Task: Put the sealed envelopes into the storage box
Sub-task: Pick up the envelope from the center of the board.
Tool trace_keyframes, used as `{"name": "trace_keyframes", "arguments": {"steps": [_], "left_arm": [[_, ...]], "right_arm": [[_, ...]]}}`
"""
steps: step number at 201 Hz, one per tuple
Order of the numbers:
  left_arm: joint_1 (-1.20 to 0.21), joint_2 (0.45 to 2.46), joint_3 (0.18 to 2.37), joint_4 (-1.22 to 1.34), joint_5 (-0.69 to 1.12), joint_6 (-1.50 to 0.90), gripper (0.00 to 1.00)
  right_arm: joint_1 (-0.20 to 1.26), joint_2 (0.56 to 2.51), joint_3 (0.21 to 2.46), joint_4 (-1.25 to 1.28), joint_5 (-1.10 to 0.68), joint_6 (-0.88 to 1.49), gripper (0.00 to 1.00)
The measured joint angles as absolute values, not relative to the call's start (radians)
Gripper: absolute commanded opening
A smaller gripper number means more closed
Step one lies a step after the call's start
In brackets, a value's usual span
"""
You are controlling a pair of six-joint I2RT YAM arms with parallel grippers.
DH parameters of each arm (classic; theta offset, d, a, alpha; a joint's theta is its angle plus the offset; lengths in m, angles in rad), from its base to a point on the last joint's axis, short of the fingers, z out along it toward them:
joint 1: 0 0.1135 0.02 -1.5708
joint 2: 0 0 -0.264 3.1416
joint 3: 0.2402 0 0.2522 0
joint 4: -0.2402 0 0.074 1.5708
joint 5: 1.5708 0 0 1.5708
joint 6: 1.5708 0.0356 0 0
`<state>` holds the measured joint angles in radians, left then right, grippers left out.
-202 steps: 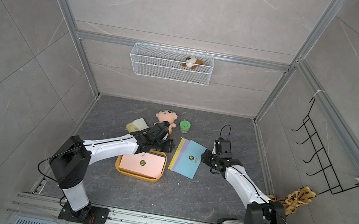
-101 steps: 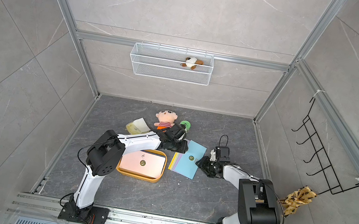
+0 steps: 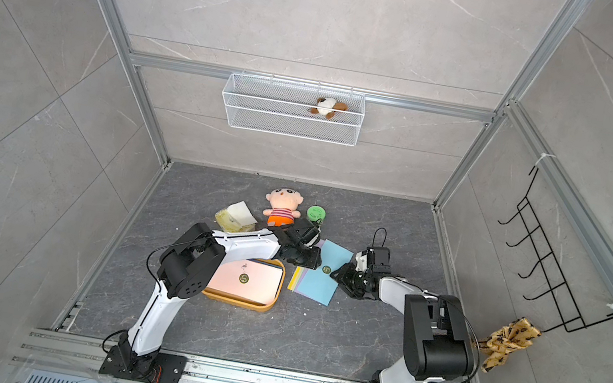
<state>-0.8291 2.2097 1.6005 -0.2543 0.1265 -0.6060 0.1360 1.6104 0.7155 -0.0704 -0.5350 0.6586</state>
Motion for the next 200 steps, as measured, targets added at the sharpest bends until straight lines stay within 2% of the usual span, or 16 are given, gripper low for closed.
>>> {"name": "trace_keyframes", "arguments": {"steps": [75,130,159,176,200], "left_arm": [[-0.83,2.21,1.597,-0.244,0.132,-0.607,0.4],[-0.83,2.21,1.591,-0.234,0.133,-0.607,0.4],[-0.83,2.21,1.585,-0.221,0.134,-0.606,0.4],[-0.83,2.208,1.583,-0.218,0.134,-0.605,0.44],[-0.83,2.186,1.578,-0.221,0.113,-0.595,0.52]], "right_arm": [[0.14,1.549,0.804,-0.173,-0.544,0.651,0.37],[0.157,1.573,0.816,-0.184,-0.55,0.656,0.24],[0.166,1.601,0.819,-0.188,-0.551,0.657,0.1],[0.167,1.604,0.84,-0.217,-0.55,0.644,0.0],[0.168,1.589,0.918,-0.307,-0.53,0.583,0.0]]}}
